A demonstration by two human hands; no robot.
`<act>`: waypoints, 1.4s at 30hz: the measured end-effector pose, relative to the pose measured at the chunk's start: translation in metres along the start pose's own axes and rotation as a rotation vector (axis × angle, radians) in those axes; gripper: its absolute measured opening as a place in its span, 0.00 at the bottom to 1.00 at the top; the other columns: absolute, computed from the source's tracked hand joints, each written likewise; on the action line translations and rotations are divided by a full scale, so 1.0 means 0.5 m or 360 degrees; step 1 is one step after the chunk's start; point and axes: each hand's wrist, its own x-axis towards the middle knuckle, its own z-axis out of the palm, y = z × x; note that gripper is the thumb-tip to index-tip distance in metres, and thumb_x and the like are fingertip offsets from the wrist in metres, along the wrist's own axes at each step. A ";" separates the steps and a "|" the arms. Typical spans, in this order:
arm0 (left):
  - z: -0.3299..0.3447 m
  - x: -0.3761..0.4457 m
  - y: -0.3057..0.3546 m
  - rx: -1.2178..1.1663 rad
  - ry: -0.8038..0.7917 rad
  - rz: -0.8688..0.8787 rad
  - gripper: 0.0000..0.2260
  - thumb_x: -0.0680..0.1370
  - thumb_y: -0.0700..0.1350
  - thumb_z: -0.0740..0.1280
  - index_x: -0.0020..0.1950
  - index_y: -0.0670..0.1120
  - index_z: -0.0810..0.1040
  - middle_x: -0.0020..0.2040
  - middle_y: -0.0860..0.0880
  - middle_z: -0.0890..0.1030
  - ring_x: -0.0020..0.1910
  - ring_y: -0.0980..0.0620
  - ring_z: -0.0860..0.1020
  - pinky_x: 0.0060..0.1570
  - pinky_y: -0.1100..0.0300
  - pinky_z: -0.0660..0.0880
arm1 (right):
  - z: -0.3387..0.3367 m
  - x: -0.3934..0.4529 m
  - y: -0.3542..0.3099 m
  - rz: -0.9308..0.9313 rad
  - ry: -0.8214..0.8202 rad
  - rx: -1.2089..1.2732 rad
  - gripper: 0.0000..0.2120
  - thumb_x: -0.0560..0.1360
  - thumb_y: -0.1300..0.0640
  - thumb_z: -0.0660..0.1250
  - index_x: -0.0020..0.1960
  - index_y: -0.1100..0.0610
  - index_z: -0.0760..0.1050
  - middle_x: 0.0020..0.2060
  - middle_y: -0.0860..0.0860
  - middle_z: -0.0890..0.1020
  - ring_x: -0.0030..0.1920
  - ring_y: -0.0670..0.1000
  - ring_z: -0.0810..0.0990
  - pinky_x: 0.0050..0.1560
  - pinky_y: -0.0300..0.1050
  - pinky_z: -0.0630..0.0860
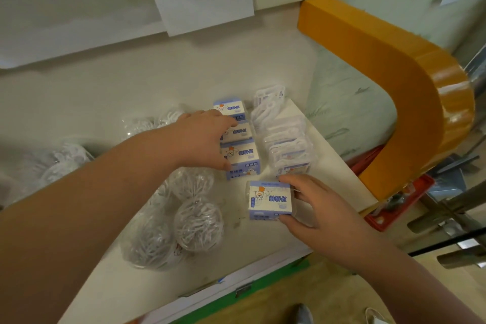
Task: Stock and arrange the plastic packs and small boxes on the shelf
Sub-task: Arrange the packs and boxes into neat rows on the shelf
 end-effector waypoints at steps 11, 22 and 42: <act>0.007 -0.057 -0.010 -0.0328 0.0318 0.0118 0.20 0.74 0.49 0.69 0.67 0.52 0.76 0.64 0.53 0.76 0.62 0.52 0.73 0.63 0.53 0.71 | 0.058 0.042 -0.016 -0.0096 0.0076 -0.0094 0.25 0.78 0.50 0.68 0.74 0.48 0.66 0.66 0.38 0.66 0.65 0.30 0.62 0.58 0.20 0.63; 0.058 -0.077 0.046 0.0058 0.0230 0.0461 0.20 0.71 0.67 0.66 0.53 0.55 0.80 0.51 0.57 0.78 0.51 0.55 0.76 0.54 0.55 0.73 | 0.099 0.050 -0.046 -0.0116 0.0381 -0.0200 0.23 0.77 0.59 0.70 0.70 0.53 0.72 0.66 0.49 0.69 0.66 0.49 0.70 0.66 0.42 0.69; 0.045 -0.035 0.064 0.0053 0.0138 0.0201 0.13 0.72 0.57 0.70 0.50 0.53 0.75 0.49 0.55 0.75 0.49 0.51 0.74 0.46 0.52 0.76 | 0.048 0.086 -0.055 -0.0148 0.0639 -0.0152 0.18 0.77 0.57 0.66 0.67 0.50 0.72 0.59 0.44 0.73 0.56 0.47 0.76 0.55 0.46 0.78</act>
